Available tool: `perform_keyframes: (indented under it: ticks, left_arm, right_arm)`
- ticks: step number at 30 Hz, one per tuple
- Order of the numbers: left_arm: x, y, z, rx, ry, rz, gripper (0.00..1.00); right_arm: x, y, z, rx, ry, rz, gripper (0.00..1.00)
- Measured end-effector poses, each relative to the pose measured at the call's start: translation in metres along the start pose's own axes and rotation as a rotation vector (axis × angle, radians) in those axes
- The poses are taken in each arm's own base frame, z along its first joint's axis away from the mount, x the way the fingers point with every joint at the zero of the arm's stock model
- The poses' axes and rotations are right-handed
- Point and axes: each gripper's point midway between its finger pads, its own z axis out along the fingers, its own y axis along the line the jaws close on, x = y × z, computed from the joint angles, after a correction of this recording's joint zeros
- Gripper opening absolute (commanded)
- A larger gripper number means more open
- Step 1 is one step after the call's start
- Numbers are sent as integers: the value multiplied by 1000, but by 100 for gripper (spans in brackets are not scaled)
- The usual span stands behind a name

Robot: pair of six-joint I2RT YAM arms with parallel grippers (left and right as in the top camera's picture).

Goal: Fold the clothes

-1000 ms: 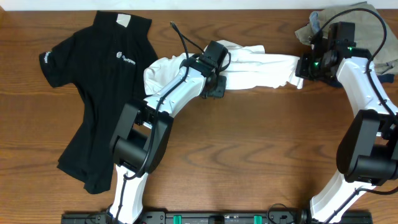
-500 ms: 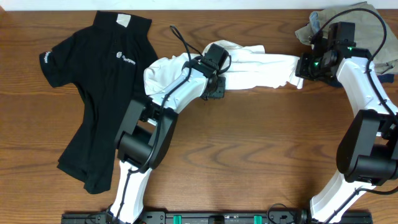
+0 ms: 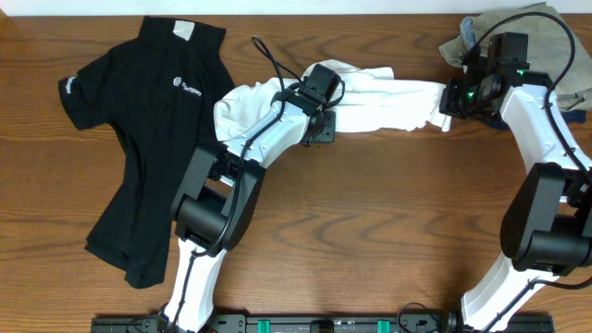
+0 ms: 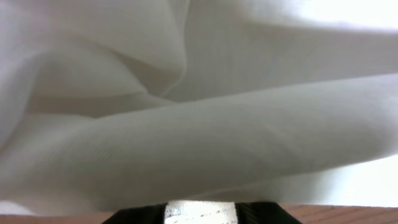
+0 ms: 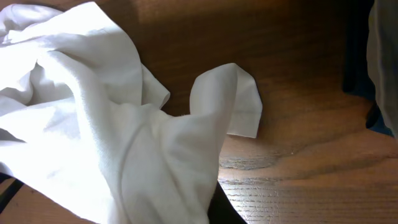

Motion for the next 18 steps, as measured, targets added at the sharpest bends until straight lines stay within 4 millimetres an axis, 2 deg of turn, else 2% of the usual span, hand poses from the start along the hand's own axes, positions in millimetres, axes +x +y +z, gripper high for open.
perform_keyframes:
  ticks: [10, 16, 18]
  left_arm:
    - [-9, 1, 3, -10, -42, -1, 43]
    - [-14, 3, 7, -25, -64, -7, 6]
    - [-14, 4, 7, -28, -66, -3, 6]
  right_arm:
    - [-1, 0, 0, -1, -5, -2, 4]
    - [-1, 0, 0, -1, -5, -2, 4]
    - [-1, 0, 0, -1, -5, -2, 4]
